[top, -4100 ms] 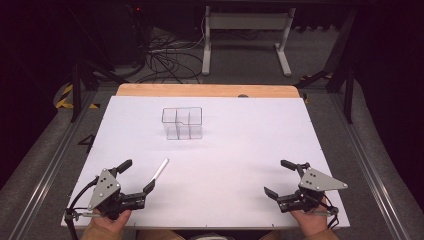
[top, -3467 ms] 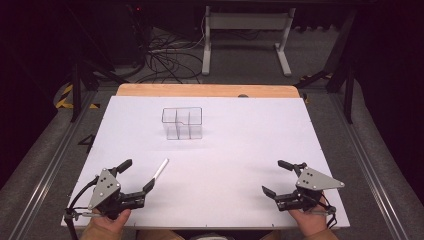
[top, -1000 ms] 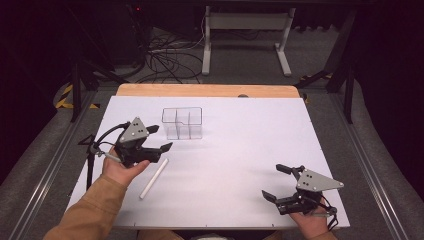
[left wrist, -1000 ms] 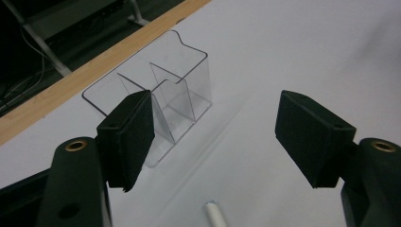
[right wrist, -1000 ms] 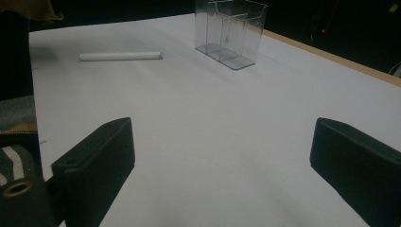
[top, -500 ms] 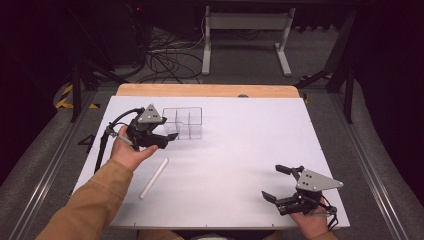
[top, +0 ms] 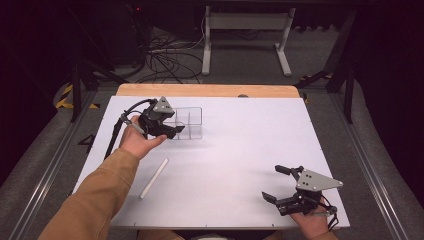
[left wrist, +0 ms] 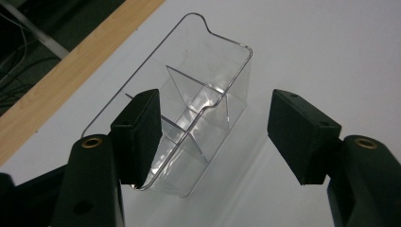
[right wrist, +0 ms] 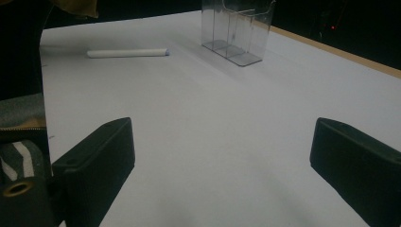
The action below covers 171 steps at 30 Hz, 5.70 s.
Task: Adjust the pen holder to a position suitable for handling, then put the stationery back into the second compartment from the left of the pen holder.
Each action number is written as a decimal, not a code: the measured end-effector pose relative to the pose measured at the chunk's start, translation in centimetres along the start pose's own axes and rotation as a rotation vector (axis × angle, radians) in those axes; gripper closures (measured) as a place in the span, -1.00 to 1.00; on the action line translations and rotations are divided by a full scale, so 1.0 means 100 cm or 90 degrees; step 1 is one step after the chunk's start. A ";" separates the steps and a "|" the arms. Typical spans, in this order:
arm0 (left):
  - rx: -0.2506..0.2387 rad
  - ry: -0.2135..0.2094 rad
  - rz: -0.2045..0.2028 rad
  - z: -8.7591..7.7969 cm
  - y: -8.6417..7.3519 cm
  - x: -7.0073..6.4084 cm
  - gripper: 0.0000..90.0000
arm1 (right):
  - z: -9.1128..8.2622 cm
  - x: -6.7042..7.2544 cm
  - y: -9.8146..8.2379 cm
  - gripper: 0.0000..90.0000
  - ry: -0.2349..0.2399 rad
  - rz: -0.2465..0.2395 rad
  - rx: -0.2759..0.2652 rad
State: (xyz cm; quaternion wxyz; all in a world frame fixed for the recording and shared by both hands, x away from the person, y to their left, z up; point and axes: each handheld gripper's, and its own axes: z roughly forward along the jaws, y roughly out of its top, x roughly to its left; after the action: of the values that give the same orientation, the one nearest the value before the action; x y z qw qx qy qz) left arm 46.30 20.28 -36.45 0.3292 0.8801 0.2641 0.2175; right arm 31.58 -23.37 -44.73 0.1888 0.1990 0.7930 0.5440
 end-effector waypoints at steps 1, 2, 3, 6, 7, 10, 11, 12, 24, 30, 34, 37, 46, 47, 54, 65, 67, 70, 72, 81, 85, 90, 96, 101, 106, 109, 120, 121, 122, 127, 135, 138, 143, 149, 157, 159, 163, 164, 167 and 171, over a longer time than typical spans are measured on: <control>0.004 0.003 0.001 0.002 0.001 0.001 -0.19 | 0.000 0.000 0.000 -0.83 0.001 0.000 0.000; 0.008 0.005 0.000 0.004 0.001 0.002 -0.19 | 0.000 0.000 0.000 -0.83 0.001 -0.001 -0.001; 0.013 0.008 0.003 0.005 0.002 0.004 -0.18 | 0.000 0.000 0.000 -0.83 0.001 0.002 0.000; 0.023 0.011 0.002 0.007 0.003 0.006 -0.18 | -0.001 0.000 -0.001 -0.83 0.001 0.000 0.001; 0.038 0.014 0.004 0.012 0.005 0.008 -0.18 | -0.001 0.000 -0.001 -0.83 0.001 0.001 0.000; 0.050 0.014 0.005 0.014 0.007 0.010 -0.18 | 0.000 -0.001 -0.001 -0.83 0.003 0.002 0.000; 0.051 0.010 0.001 0.015 0.007 0.011 -0.17 | 0.000 0.000 -0.001 -0.83 0.004 -0.001 0.000; 0.051 0.011 0.002 0.015 0.007 0.012 -0.17 | 0.000 0.000 -0.001 -0.83 0.004 -0.001 0.000; 0.087 0.000 -0.009 0.022 0.004 0.018 0.00 | -0.001 0.000 -0.001 -0.84 0.005 0.002 -0.003; 0.109 -0.021 -0.016 0.027 0.001 0.025 0.08 | -0.001 -0.001 -0.001 -0.84 0.008 0.004 -0.004; 0.132 -0.027 -0.018 0.032 -0.001 0.028 0.11 | 0.000 -0.001 -0.001 -0.84 0.011 0.004 -0.003; 0.149 -0.034 -0.010 0.035 -0.001 0.027 0.14 | 0.000 -0.001 -0.002 -0.84 0.012 0.003 -0.002; 0.180 -0.025 0.004 0.043 0.000 0.025 0.19 | 0.000 -0.001 -0.002 -0.84 0.015 0.002 -0.002; 0.188 -0.030 0.008 0.044 0.001 0.024 0.20 | 0.001 -0.001 -0.002 -0.84 0.016 0.004 -0.002; 0.213 -0.024 0.031 0.050 0.002 0.019 0.32 | 0.001 -0.001 -0.003 -0.84 0.020 0.004 -0.001; 0.240 -0.053 0.071 0.044 0.005 0.014 0.60 | 0.001 -0.001 -0.003 -0.84 0.022 0.003 0.000; 0.241 -0.074 0.076 0.042 0.006 0.013 0.68 | 0.001 -0.001 -0.003 -0.84 0.022 0.004 0.000; 0.235 -0.103 0.086 0.039 0.010 0.008 0.87 | 0.001 -0.001 -0.003 -0.84 0.022 0.003 0.000; 0.232 -0.106 0.090 0.038 0.011 0.006 0.95 | 0.001 -0.001 -0.003 -0.84 0.022 0.004 0.000; 0.173 -0.141 0.154 0.016 0.025 -0.013 0.95 | 0.001 -0.001 -0.003 -0.85 0.023 0.004 0.001; 0.152 -0.172 0.189 0.008 0.029 -0.027 0.95 | 0.001 -0.001 -0.003 -0.85 0.024 0.005 -0.001; 0.144 -0.213 0.238 0.009 0.032 -0.047 0.95 | 0.002 0.000 -0.003 -0.85 0.024 0.005 0.000; 0.148 -0.259 0.282 0.015 0.035 -0.066 0.94 | 0.001 0.000 -0.003 -0.85 0.025 0.008 -0.001; 0.157 -0.281 0.302 0.020 0.034 -0.077 0.94 | 0.001 0.000 -0.003 -0.85 0.025 0.006 -0.002; 0.172 -0.298 0.309 0.024 0.031 -0.080 0.94 | 0.000 -0.001 -0.003 -0.85 0.026 0.004 -0.002; 0.172 -0.298 0.310 0.025 0.029 -0.078 0.94 | 0.001 0.000 -0.003 -0.85 0.026 0.006 -0.002; 0.182 -0.301 0.299 0.028 0.024 -0.077 0.93 | 0.001 0.000 -0.003 -0.85 0.027 0.006 0.000; 0.194 -0.302 0.300 0.029 0.023 -0.077 0.93 | 0.001 0.000 -0.003 -0.85 0.027 0.005 0.000; 0.194 -0.302 0.300 0.029 0.023 -0.077 0.91 | 0.001 0.000 -0.003 -0.85 0.027 0.006 0.000; 0.184 -0.301 0.288 0.025 0.024 -0.073 0.80 | 0.001 0.000 -0.003 -0.85 0.027 0.005 0.000; 0.156 -0.291 0.266 0.013 0.026 -0.069 0.38 | 0.002 0.000 -0.003 -0.85 0.027 0.005 0.001; 0.094 -0.265 0.231 -0.005 0.028 -0.061 0.23 | 0.001 0.000 -0.003 -0.85 0.027 0.005 0.001; 0.031 -0.244 0.193 -0.025 0.026 -0.058 -0.09 | 0.001 -0.001 -0.003 -0.85 0.028 0.005 0.001; -0.017 -0.215 0.148 -0.038 0.020 -0.058 -0.34 | 0.002 0.000 -0.003 -0.86 0.027 0.005 0.000; -0.068 -0.197 0.111 -0.051 0.014 -0.057 -0.42 | 0.003 0.001 -0.002 -0.86 0.027 0.002 -0.002; -0.084 -0.188 0.096 -0.054 0.012 -0.056 -0.44 | 0.003 0.001 -0.002 -0.86 0.027 0.003 -0.001; -0.104 -0.182 0.070 -0.061 0.006 -0.053 -0.47 | 0.002 0.001 -0.003 -0.86 0.027 0.005 -0.002; -0.111 -0.173 0.065 -0.063 0.005 -0.053 -0.48 | 0.002 0.001 -0.002 -0.86 0.028 0.004 -0.002; -0.131 -0.164 0.054 -0.068 0.000 -0.052 -0.49 | 0.002 0.001 -0.002 -0.86 0.026 0.004 -0.003; -0.132 -0.151 0.049 -0.071 -0.002 -0.053 -0.51 | 0.003 0.001 -0.002 -0.86 0.026 0.004 -0.002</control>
State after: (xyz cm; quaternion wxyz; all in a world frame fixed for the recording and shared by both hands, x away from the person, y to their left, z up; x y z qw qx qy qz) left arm 38.23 20.50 -32.79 0.4387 0.8703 0.1656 0.1506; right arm 31.59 -23.18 -45.03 0.1712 0.1903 0.7949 0.5501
